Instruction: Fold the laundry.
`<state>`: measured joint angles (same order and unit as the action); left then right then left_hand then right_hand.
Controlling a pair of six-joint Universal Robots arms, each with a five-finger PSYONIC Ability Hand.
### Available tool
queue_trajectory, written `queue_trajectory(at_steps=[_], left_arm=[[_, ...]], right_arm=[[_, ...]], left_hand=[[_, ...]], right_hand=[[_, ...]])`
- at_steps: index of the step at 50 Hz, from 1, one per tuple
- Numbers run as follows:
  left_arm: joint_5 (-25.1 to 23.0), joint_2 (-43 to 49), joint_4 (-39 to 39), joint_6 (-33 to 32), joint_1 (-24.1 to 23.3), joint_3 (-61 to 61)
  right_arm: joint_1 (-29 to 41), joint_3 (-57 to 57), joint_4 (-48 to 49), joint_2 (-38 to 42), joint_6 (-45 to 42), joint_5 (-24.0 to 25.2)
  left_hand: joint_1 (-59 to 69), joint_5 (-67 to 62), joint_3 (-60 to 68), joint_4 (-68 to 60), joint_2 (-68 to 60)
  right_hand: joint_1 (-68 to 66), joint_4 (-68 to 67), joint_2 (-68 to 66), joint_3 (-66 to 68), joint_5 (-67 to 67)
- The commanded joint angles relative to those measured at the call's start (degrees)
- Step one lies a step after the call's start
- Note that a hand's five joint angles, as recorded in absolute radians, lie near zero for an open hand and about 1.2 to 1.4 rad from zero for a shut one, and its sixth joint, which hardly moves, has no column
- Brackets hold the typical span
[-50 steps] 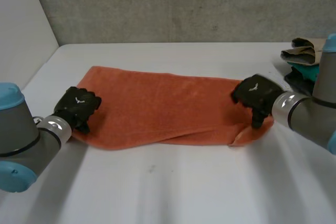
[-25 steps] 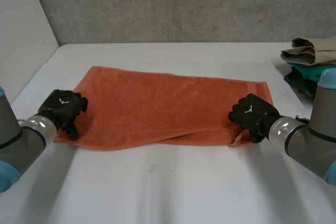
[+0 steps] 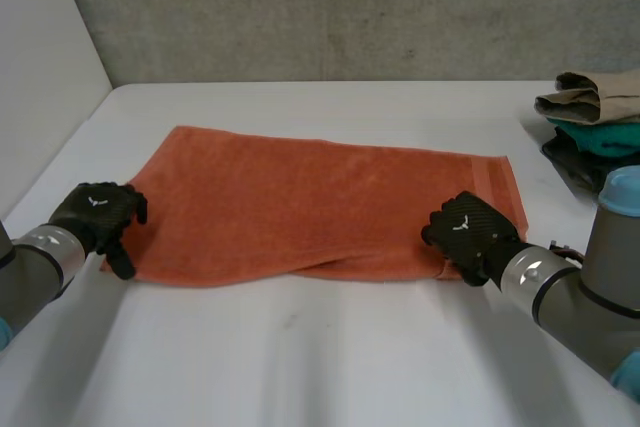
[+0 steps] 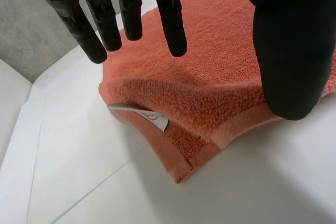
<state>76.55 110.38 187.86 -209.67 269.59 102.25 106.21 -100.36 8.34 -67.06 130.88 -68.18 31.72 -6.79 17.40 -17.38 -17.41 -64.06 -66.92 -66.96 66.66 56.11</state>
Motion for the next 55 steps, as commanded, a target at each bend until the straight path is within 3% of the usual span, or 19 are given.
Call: queue_trajectory(at_steps=[1,12,22,29,34,35,39,46,47,49,51,55], left_arm=[[-0.52,0.01,0.05,-0.12,1.46,0.5],[-2.28,1.41,0.76,-0.21,1.21,0.41],[-1.23,4.49,2.25,-1.09,-0.29,-0.38],[0.53,6.07,6.46,-5.92,0.06,-0.29],[1.32,5.98,9.45,-5.84,0.85,-0.47],[0.97,6.07,10.42,-4.62,1.03,-0.47],[-1.74,6.25,11.74,-0.05,1.03,-1.08],[-3.6,5.02,9.38,3.48,1.55,-1.35],[-3.78,4.06,8.15,3.57,2.08,-0.91],[-4.04,2.83,6.3,3.48,2.35,-0.21],[-5.44,1.07,3.59,2.35,2.78,0.93],[-8.25,0.8,1.55,-1.25,3.22,1.9]], right_arm=[[-1.88,3.14,4.84,-0.42,4.89,-4.77],[-9.7,6.57,-1.03,-5.53,15.89,-4.95],[-12.08,7.54,-2.27,-5.71,19.41,-4.95],[-14.02,8.51,-1.83,-5.71,21.88,-6.35],[-14.46,8.6,-2.01,-5.45,21.88,-6.62],[-14.37,8.51,-1.92,-5.45,21.88,-6.71],[-14.11,8.42,-2.1,-5.88,21.88,-6.79],[-14.46,8.6,-2.36,-6.76,21.79,-6.53],[-14.46,8.69,-2.71,-6.85,21.79,-6.44],[-14.46,8.51,-2.89,-6.94,21.79,-6.18],[-14.54,8.34,-2.97,-6.59,21.79,-5.83],[-14.46,8.07,-2.98,-6.15,21.53,-5.21]], left_hand=[[-15.79,0.86,-1.47,1.45,1.48],[-13.95,-0.99,0.37,-0.4,-0.36],[-9.07,-5.86,5.25,-5.27,-5.24],[-5.21,-9.73,9.11,-9.14,-9.1],[12.42,-27.36,26.74,-26.76,-26.73],[25.62,-40.56,39.94,-39.96,-39.93],[48.24,-63.18,62.56,-62.59,-62.55],[48.28,-63.21,62.6,-62.62,-62.59],[45.13,-60.07,59.45,-59.47,-59.44],[17.82,-32.75,32.14,-32.16,-32.13],[1.09,-16.03,15.41,-15.44,-15.4],[0.18,-15.12,14.5,-14.53,-14.49]], right_hand=[[-15.94,-13.08,-13.04,13.34,13.89],[-15.94,-13.08,-13.04,13.34,13.89],[-15.94,-13.08,-13.04,13.34,13.89],[-15.94,-13.08,-13.04,13.34,13.89],[-15.94,-13.08,-13.04,13.34,13.89],[-15.94,-13.08,-13.04,13.34,13.89],[-15.94,-13.08,-13.04,13.34,13.89],[-15.94,-13.08,-13.04,13.34,13.89],[-15.94,-13.08,-13.04,13.34,13.89],[-15.94,-13.08,-13.04,13.34,13.89],[-15.94,-13.08,-13.04,13.34,13.89],[-15.94,-13.08,-13.04,13.34,13.89]])
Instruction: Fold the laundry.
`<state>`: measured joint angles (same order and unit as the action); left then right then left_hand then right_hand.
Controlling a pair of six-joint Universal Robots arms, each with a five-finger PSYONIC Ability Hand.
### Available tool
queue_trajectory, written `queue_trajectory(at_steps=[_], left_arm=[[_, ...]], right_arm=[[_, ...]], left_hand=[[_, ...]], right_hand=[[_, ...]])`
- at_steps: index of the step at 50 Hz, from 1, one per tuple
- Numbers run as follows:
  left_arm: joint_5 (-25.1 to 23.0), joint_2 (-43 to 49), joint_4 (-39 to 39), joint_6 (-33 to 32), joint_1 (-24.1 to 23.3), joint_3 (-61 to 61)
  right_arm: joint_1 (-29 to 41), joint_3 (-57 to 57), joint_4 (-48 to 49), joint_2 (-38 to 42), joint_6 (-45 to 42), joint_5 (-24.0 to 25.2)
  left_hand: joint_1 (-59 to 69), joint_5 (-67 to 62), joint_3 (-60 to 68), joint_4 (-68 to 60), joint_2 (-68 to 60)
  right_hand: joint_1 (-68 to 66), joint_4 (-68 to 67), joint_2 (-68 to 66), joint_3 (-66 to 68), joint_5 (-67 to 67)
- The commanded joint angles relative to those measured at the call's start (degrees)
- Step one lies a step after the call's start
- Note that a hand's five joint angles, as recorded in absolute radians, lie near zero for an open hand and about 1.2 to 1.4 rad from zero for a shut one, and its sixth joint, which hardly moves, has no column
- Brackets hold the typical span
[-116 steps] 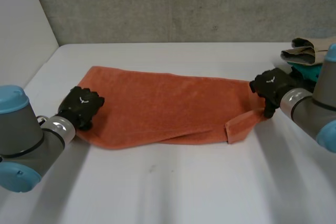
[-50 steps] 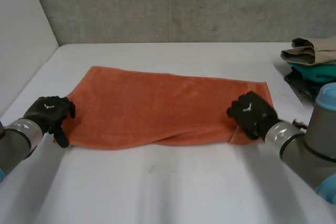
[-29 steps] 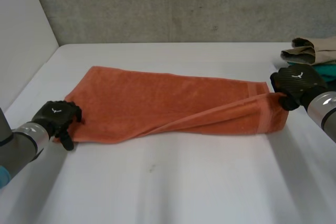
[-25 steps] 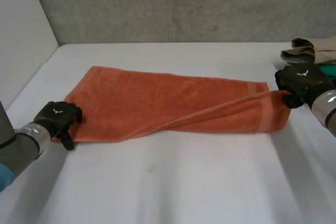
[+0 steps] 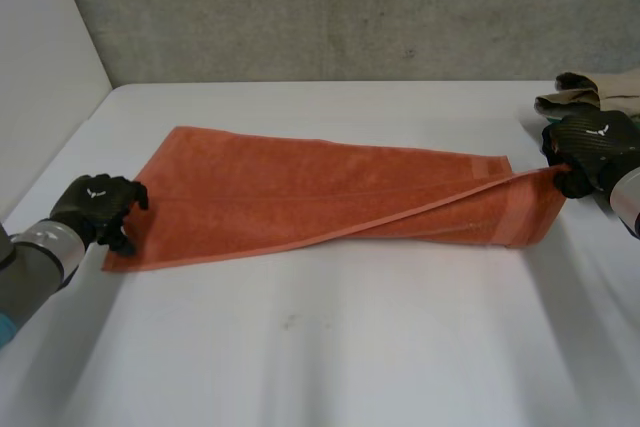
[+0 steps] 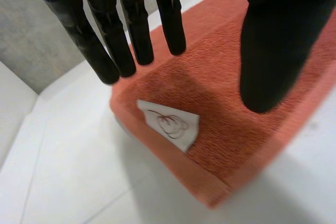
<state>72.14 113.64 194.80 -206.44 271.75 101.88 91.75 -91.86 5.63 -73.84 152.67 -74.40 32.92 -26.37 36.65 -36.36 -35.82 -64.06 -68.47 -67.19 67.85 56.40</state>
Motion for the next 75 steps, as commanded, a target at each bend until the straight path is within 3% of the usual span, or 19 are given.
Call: queue_trajectory(at_steps=[1,11,22,47,51,54,63,70,75], left_arm=[[-4.2,-2.2,-5.4,-5.37,1.24,2.35],[-4.73,4.03,-2.25,-12.58,2.03,1.39],[-4.2,6.85,2.42,-12.15,1.59,-0.89],[-2.09,13.36,2.33,-12.06,-1.13,-11.79],[-1.65,14.59,1.9,-12.15,-1.66,-13.72],[-1.12,14.59,1.81,-11.8,-2.19,-14.96],[5.46,8.19,2.25,-5.92,-3.42,-14.26],[4.07,-4.29,-2.4,-4.94,-1.67,-6.79],[1.52,-20.98,-9.87,-5.12,1.85,-3.27]], right_arm=[[0.1,-0.43,-0.36,0.72,-0.35,1.1],[0.89,-1.13,-0.01,0.98,-1.67,1.1],[1.86,-2.1,0.25,1.42,-2.2,1.19],[2.65,-3.15,0.52,2.04,-3.34,1.89],[2.65,-3.24,0.52,2.21,-3.52,1.89],[2.65,-3.33,0.52,2.13,-3.61,1.89],[1.86,-2.37,0.26,1.51,-3.61,1.81],[-1.04,0.36,-3.69,-3.31,-4.57,1.72],[-6.04,7.37,-18.33,-10.6,-9.75,2.24]], left_hand=[[-0.85,4.29,-4.57,4.28,3.74],[0.83,2.61,-2.89,2.61,2.06],[7.56,-4.12,3.83,-4.12,-4.67],[15.3,-11.85,11.57,-11.86,-12.41],[27.56,-24.11,23.83,-24.12,-24.67],[47.03,-43.58,43.3,-43.59,-44.13],[47.08,-43.63,43.35,-43.64,-44.18],[47.08,-43.63,43.35,-43.64,-44.18],[47.08,-43.63,43.35,-43.64,-44.18]], right_hand=[[-15.94,-11.53,-12.81,12.15,13.6],[-15.94,-11.53,-12.81,12.15,13.6],[-15.94,-11.53,-12.81,12.15,13.6],[-15.94,-11.53,-12.81,12.15,13.6],[-15.94,-11.53,-12.81,12.15,13.6],[-15.94,-11.53,-12.81,12.15,13.6],[-15.94,-11.53,-12.81,12.15,13.6],[-15.94,-11.53,-12.81,12.15,13.6],[-15.94,-11.53,-12.81,12.15,13.6]])
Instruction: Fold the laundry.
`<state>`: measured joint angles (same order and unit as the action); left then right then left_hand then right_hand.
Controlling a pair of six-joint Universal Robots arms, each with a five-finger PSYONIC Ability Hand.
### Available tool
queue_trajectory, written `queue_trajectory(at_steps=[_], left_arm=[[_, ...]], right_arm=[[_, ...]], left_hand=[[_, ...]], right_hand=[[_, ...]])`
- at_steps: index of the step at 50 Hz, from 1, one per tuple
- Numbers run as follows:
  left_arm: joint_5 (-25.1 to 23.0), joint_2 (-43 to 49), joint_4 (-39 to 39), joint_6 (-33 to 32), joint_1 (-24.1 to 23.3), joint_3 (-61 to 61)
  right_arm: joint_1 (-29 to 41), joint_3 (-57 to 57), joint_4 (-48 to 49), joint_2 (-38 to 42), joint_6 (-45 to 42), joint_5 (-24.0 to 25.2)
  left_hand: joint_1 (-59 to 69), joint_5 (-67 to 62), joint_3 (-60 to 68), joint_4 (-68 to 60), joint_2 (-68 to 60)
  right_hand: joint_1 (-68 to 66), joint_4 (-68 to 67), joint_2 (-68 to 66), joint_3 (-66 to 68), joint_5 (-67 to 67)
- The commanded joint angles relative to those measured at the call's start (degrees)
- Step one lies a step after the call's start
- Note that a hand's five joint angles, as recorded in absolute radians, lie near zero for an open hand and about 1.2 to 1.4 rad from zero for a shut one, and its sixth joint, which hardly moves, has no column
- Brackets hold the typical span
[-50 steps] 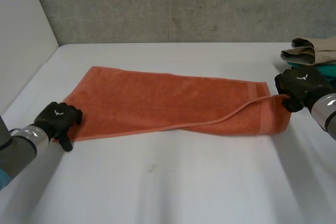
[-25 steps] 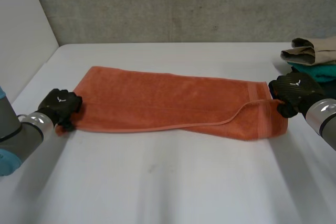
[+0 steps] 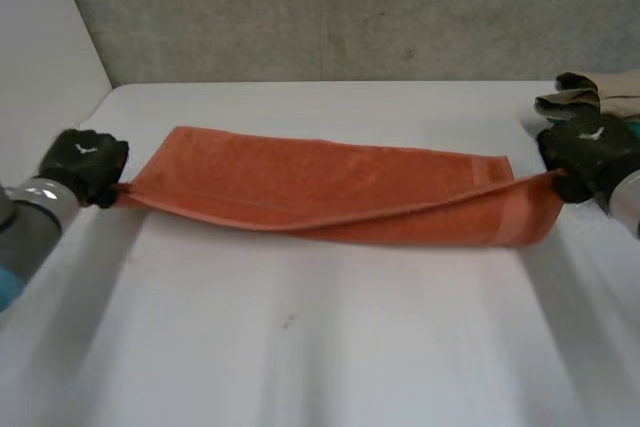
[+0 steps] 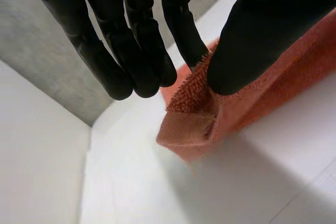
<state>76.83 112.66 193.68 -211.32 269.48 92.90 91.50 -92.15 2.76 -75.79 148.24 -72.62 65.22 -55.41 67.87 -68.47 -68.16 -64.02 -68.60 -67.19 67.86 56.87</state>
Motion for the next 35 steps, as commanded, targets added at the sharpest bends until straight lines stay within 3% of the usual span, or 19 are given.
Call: queue_trajectory(at_steps=[1,6,10,16,24,29,33,35], left_arm=[[-3.7,-22.11,-9.63,-0.06,4.56,5.63],[-7.57,-32.05,-16.91,3.36,7.46,1.42],[-7.57,-29.7,-21.49,5.57,8.44,-1.84],[-3.54,-16.09,-27.82,2.42,1.24,-9.39],[5.95,8.61,-29.15,-6.46,-4.66,-30.56],[7.63,16.0,-25.64,-5.33,-6.42,-48.23],[8.59,16.89,-14.85,-0.42,-7.56,-58.0],[9.82,15.22,-4.66,3.27,-7.91,-58.36]], right_arm=[[-6.41,8.91,-17.33,-9.45,-5.59,0.55],[-8.35,17.25,-25.51,-12.45,-4.28,1.78],[-8.79,19.38,-27.11,-10.53,-4.36,2.4],[-3.26,23.85,-28.51,0.81,-8.76,0.03],[3.07,38.43,-26.32,19.53,-8.5,-9.28],[5.45,51.17,-15.01,25.51,-3.5,-12.45],[5.71,56.73,3.0,25.87,2.74,-13.6],[5.62,55.59,15.39,24.65,5.82,-14.65]], left_hand=[[14.78,-14.59,12.13,-11.53,-11.84],[14.78,-14.59,12.13,-11.53,-11.84],[14.78,-14.59,12.13,-11.53,-11.84],[14.78,-14.59,12.13,-11.53,-11.84],[14.78,-14.59,12.13,-11.53,-11.84],[14.78,-14.59,12.13,-11.53,-11.84],[14.78,-14.59,12.13,-11.53,-11.84],[14.78,-14.59,12.13,-11.53,-11.84]], right_hand=[[-15.98,-11.4,-12.81,12.14,13.13],[-15.98,-11.4,-12.81,12.14,13.13],[-15.98,-11.4,-12.81,12.14,13.13],[-15.98,-11.4,-12.81,12.14,13.13],[-15.98,-11.4,-12.81,12.14,13.13],[-15.98,-11.4,-12.81,12.14,13.13],[-15.98,-11.4,-12.81,12.14,13.13],[-15.98,-11.4,-12.81,12.14,13.13]])
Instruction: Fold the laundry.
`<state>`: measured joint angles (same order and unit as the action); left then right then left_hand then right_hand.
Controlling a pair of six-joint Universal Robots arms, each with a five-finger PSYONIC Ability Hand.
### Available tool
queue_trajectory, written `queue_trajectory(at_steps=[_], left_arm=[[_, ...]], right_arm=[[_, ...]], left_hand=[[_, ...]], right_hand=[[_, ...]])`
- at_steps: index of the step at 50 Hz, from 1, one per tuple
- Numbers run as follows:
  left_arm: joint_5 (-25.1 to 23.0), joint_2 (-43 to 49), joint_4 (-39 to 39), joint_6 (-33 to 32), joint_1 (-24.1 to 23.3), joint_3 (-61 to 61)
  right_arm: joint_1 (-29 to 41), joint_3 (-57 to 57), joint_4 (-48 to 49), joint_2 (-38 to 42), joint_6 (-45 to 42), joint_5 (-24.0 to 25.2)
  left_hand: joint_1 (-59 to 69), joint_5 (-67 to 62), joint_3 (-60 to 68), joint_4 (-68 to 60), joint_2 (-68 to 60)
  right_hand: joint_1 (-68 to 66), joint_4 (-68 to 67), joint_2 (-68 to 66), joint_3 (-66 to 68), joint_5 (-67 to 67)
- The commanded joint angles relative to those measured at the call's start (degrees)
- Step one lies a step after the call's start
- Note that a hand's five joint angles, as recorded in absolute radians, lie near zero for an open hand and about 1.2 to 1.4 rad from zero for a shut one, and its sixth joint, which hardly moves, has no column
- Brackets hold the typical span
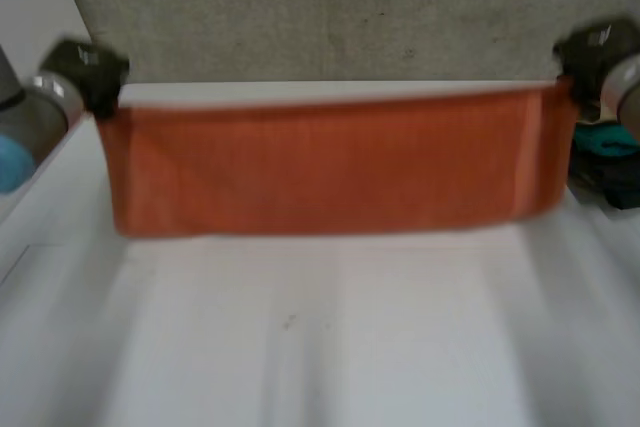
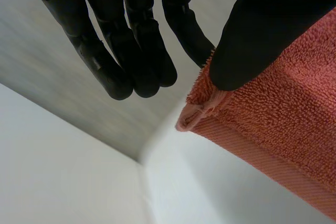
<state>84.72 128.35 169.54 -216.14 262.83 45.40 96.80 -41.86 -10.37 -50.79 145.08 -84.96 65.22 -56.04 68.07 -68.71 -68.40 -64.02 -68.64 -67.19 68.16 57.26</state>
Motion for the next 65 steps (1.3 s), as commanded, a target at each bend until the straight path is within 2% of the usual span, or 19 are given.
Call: queue_trajectory(at_steps=[1,3,5,13,18,25,30,37,40,46,51,54,57,61,65], left_arm=[[2.54,-1.16,23.17,9.41,-1.18,-10.51],[3.51,-2.57,32.64,12.92,-0.83,-8.77],[3.34,-3.1,35.59,14.52,-0.65,-7.53],[2.02,-3.72,29.89,15.84,0.49,0.03],[1.76,-3.54,30.5,16.8,1.55,8.19],[-2.28,-1.35,33.4,16.1,1.02,22.34],[-3.86,-0.47,32.79,14.0,0.93,30.26],[-4.04,-6.17,25.07,6.71,2.42,42.3],[-4.39,-11.26,18.22,1.97,3.92,48.18],[-6.85,-24.69,2.51,-8.04,9.09,59.34],[-10.1,-32.36,-10.61,-15.61,13.67,63.4],[-12.82,-34.65,-16.06,-19.13,15.17,63.06],[-14.49,-34.4,-15.47,-19.84,14.82,60.95],[-14.5,-29.4,-8.8,-15.73,10.35,54.81],[-10.47,-21.14,-0.01,-9.66,5.95,45.5]], right_arm=[[0.23,4.6,32.13,-0.97,9.95,-2.75],[-0.21,2.32,41.43,-2.29,11.97,-3.2],[-0.3,1.17,44.11,-2.82,12.24,-3.02],[-0.74,0.03,38.15,-0.81,13.12,0.31],[-0.65,-3.57,33.67,0.69,12.95,3.04],[0.23,-14.29,29.98,2.8,11.19,7.17],[0.49,-20.01,27.26,4.2,7.07,7.7],[-0.12,-25.98,15.49,2.89,-0.84,7.53],[-1.7,-29.76,7.93,-0.62,-5.67,7.0],[-7.23,-40.11,-9.0,-12.2,-17.78,4.89],[-10.93,-46.73,-18.97,-20.92,-26.15,5.68],[-11.55,-47.96,-18.02,-24.17,-28.18,7.43],[-11.38,-47.35,-15.65,-24.18,-26.44,8.14],[-10.24,-44.11,-8.37,-18.66,-19.59,9.63],[-7.25,-38.13,0.07,-11.37,-12.9,9.11]], left_hand=[[14.78,-13.96,11.93,-11.29,-11.6],[14.78,-13.96,11.93,-11.29,-11.6],[14.78,-13.96,11.93,-11.29,-11.6],[14.78,-13.96,11.93,-11.29,-11.6],[14.78,-13.96,11.93,-11.29,-11.6],[14.78,-13.96,11.93,-11.29,-11.6],[14.78,-13.96,11.93,-11.29,-11.6],[14.78,-13.96,11.93,-11.29,-11.6],[14.78,-13.96,11.93,-11.29,-11.6],[14.78,-13.96,11.93,-11.29,-11.6],[14.78,-13.96,11.93,-11.29,-11.6],[14.78,-13.96,11.93,-11.29,-11.6],[14.78,-13.96,11.93,-11.29,-11.6],[14.78,-13.96,11.93,-11.29,-11.6],[14.78,-13.96,11.93,-11.29,-11.6]], right_hand=[[-15.98,-11.36,-12.81,11.84,12.74],[-15.98,-11.36,-12.81,11.84,12.74],[-15.98,-11.36,-12.81,11.84,12.74],[-15.98,-11.36,-12.81,11.84,12.74],[-15.98,-11.36,-12.81,11.84,12.74],[-15.98,-11.36,-12.81,11.84,12.74],[-15.98,-11.36,-12.81,11.84,12.74],[-15.98,-11.36,-12.81,11.84,12.74],[-15.98,-11.36,-12.81,11.84,12.74],[-15.98,-11.36,-12.81,11.84,12.74],[-15.98,-11.36,-12.81,11.84,12.74],[-15.98,-11.36,-12.81,11.84,12.74],[-15.98,-11.36,-12.81,11.84,12.74],[-15.98,-11.36,-12.81,11.84,12.74],[-15.98,-11.36,-12.81,11.84,12.74]])
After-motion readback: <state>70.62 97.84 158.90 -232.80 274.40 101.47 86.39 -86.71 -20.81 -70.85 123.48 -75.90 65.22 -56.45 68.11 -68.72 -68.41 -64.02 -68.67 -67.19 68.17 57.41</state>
